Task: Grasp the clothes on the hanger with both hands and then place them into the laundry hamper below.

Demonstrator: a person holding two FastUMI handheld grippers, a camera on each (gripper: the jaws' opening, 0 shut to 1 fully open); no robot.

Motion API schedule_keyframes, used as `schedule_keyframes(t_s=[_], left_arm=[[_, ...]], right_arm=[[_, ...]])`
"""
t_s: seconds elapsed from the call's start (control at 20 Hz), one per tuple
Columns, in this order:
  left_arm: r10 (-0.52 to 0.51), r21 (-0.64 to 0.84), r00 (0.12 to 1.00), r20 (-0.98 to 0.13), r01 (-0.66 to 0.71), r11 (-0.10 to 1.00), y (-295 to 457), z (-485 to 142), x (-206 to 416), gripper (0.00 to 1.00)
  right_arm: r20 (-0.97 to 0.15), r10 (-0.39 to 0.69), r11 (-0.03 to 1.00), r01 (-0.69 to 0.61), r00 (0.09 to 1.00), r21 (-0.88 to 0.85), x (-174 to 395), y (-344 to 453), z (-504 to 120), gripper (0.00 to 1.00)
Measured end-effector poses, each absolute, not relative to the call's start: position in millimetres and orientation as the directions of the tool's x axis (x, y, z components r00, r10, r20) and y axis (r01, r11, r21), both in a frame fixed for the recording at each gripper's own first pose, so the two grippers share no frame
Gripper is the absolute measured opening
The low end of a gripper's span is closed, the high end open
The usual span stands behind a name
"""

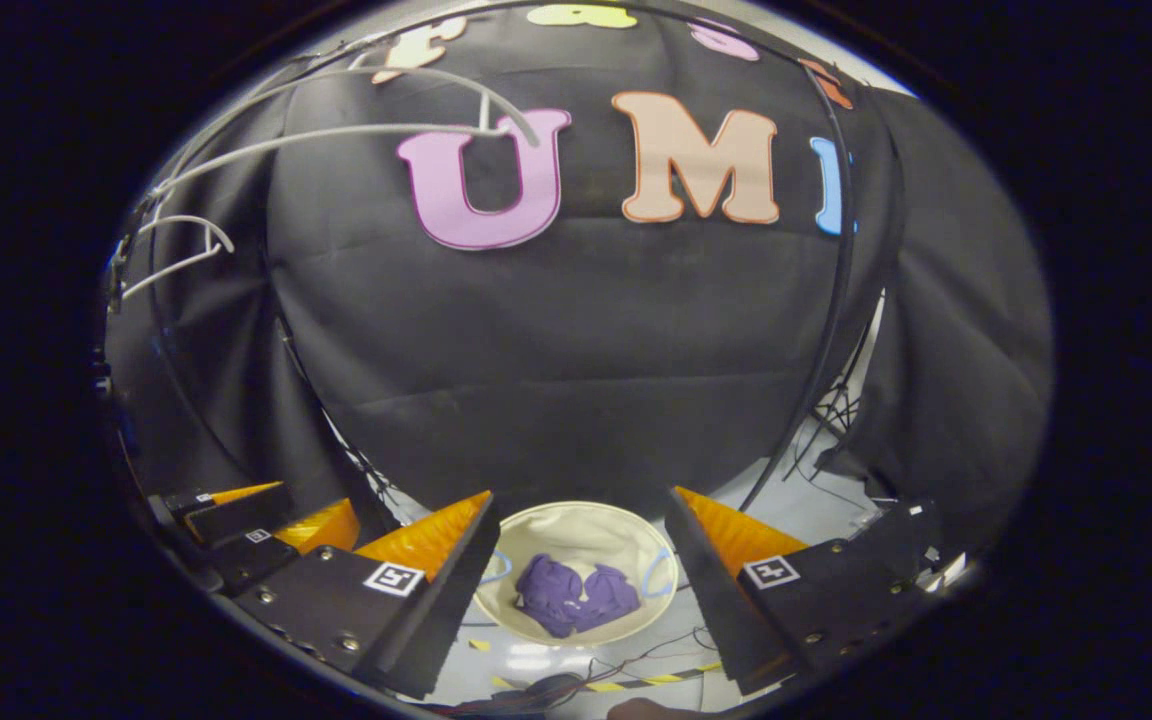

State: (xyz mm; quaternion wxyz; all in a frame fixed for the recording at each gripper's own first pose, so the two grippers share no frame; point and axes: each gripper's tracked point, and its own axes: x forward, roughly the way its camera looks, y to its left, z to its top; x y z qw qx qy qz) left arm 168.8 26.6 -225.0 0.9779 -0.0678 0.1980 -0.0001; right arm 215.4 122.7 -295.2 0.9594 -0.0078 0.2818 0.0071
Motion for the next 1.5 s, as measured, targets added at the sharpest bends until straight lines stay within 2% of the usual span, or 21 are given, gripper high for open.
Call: schedule_keyframes(t_s=[0.05, 0.1, 0.15, 0.2, 0.55, 0.6, 0.7, 0.75, 0.8, 0.85, 0.9, 1.2, 1.25, 1.3, 1.5], left_arm=[[-0.026, -0.149, 0.923, -0.383, -0.034, 0.988, 29, -217, 161, 0.96], [-0.015, -0.155, 0.923, -0.384, -0.048, 0.987, 29, -206, 162, 0.96], [-0.005, -0.16, 0.927, -0.375, -0.06, 0.985, 29, -198, 161, 0.95], [0.005, -0.163, 0.933, -0.361, -0.068, 0.984, 30, -187, 157, 0.96], [0.058, -0.104, 0.968, -0.245, -0.086, 0.991, 44, -112, 130, 0.96], [0.063, -0.096, 0.972, -0.225, -0.087, 0.992, 45, -102, 126, 0.97], [0.074, -0.081, 0.979, -0.188, -0.091, 0.993, 51, -82, 111, 0.96], [0.071, -0.084, 0.984, -0.165, -0.086, 0.993, 50, -70, 106, 0.96], [0.072, -0.094, 0.986, -0.153, -0.087, 0.992, 49, -59, 99, 0.93], [0.074, -0.099, 0.989, -0.128, -0.087, 0.991, 50, -47, 95, 0.96], [0.077, -0.093, 0.992, -0.104, -0.087, 0.992, 52, -34, 89, 0.93], [0.086, -0.071, 0.996, 0.003, -0.086, 0.994, 47, 27, 64, 0.95], [0.088, -0.08, 0.996, 0.029, -0.086, 0.993, 48, 39, 60, 0.93], [0.085, -0.081, 0.995, 0.057, -0.081, 0.993, 48, 49, 56, 0.92], [0.088, -0.049, 0.991, 0.096, -0.084, 0.995, 50, 67, 47, 0.92]], right_arm=[[-0.534, 0.012, 1.0, -0.021, 0.846, -0.012, 210, 121, -284, 1.0], [-0.518, 0.018, 1.0, -0.026, 0.855, -0.007, 205, 121, -270, 0.95], [-0.504, 0.017, 1.0, -0.025, 0.864, -0.009, 202, 119, -258, 0.95], [-0.487, 0.017, 1.0, -0.023, 0.873, -0.008, 199, 116, -244, 1.0], [-0.395, 0.041, 0.998, -0.057, 0.918, -0.029, 178, 106, -173, 0.99], [-0.378, 0.044, 0.997, -0.063, 0.925, -0.037, 177, 103, -162, 0.94], [-0.344, 0.045, 0.997, -0.064, 0.938, -0.046, 176, 97, -140, 0.94], [-0.326, 0.044, 0.997, -0.061, 0.944, -0.041, 175, 93, -129, 0.99], [-0.31, 0.044, 0.998, -0.058, 0.95, -0.036, 174, 90, -119, 0.99], [-0.291, 0.043, 0.998, -0.054, 0.956, -0.03, 175, 86, -107, 0.95], [-0.279, 0.043, 0.998, -0.052, 0.959, -0.025, 174, 83, -97, 1.0], [-0.195, 0.049, 0.999, -0.047, 0.98, 0.012, 158, 67, -36, 0.99], [-0.178, 0.047, 0.999, -0.044, 0.983, 0.021, 154, 61, -29, 0.94], [-0.164, 0.043, 0.999, -0.039, 0.986, 0.028, 151, 56, -22, 0.94], [-0.147, 0.046, 0.998, -0.039, 0.988, 0.051, 145, 47, -23, 0.99]])
